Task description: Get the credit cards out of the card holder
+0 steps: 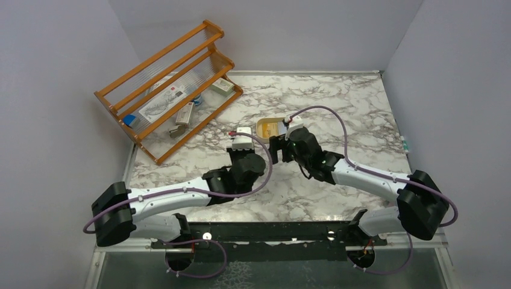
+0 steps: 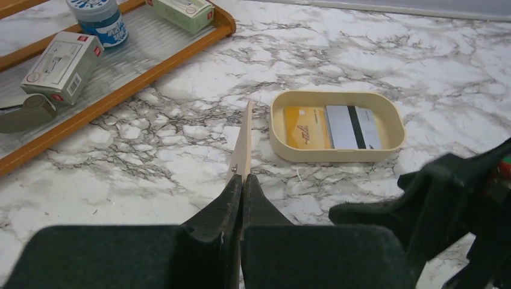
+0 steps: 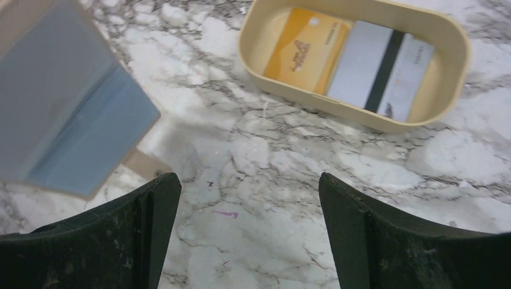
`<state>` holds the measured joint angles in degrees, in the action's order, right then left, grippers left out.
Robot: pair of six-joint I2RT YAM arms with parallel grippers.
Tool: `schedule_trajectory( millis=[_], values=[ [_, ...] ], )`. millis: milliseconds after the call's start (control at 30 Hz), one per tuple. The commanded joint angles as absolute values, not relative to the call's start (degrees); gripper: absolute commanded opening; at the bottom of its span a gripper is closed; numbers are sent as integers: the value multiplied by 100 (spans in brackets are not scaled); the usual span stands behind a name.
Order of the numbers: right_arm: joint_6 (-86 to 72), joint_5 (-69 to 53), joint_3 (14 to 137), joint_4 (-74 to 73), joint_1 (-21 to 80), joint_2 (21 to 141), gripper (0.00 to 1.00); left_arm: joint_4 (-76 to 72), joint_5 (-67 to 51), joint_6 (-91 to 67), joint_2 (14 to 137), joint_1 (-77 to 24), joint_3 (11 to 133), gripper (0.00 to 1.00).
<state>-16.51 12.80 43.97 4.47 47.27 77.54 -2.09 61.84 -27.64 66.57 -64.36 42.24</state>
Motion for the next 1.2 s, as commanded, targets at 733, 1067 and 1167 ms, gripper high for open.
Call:
schedule_trajectory(
  millis=[733,1067,1167],
  values=[
    [-3293,4415,3813,-1030,4018,5775,92,-77,7377,-2338,9445,-7647,5118,0],
    [-3176,4351,3744,-974,3806,5385,92,655,6879,-3384,9009,-7437,5209,0],
    [-2936,3870,3619,-592,3803,5361,92,364,6201,-3678,8331,-7080,4807,0]
  ],
)
